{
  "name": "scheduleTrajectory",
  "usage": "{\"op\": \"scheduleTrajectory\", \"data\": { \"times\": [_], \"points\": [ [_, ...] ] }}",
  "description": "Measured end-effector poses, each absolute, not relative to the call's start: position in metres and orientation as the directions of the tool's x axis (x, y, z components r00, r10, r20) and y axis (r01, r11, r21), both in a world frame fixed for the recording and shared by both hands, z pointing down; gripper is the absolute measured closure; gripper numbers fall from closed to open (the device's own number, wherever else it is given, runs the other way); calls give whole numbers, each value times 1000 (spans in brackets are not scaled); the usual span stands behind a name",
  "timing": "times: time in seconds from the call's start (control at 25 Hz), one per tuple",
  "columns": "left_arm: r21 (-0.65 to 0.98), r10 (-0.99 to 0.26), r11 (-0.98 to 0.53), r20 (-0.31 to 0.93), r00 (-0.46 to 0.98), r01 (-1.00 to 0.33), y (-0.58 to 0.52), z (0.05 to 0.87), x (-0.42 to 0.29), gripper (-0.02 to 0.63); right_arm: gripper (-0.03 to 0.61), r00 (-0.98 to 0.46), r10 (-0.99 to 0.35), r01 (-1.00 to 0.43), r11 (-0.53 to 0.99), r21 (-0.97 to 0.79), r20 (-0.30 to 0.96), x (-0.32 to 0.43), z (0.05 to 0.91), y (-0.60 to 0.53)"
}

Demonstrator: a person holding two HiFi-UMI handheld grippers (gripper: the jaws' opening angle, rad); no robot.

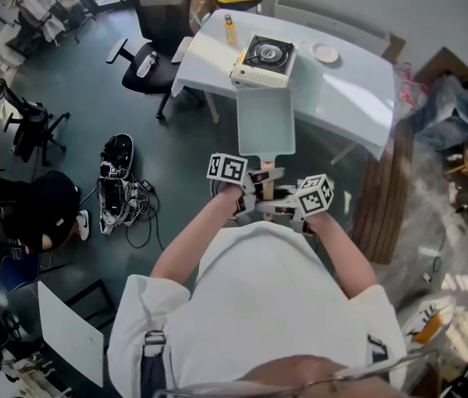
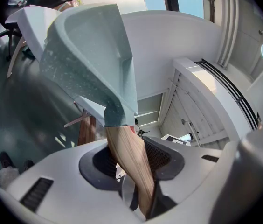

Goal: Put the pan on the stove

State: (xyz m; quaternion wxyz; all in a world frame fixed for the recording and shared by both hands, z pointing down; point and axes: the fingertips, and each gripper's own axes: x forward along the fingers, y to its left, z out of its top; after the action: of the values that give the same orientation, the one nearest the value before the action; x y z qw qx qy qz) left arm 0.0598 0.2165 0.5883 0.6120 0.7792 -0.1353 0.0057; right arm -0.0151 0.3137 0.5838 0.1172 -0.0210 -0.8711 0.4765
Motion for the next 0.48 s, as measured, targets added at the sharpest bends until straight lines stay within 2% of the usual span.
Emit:
{"op": "scheduleTrajectory", "data": {
  "times": [0.48],
  "points": [
    [955,-199,-206,172,965,-213,177,592,62,443,399,-974,138,-80,536,-840,181,-14,585,273]
  ]
}}
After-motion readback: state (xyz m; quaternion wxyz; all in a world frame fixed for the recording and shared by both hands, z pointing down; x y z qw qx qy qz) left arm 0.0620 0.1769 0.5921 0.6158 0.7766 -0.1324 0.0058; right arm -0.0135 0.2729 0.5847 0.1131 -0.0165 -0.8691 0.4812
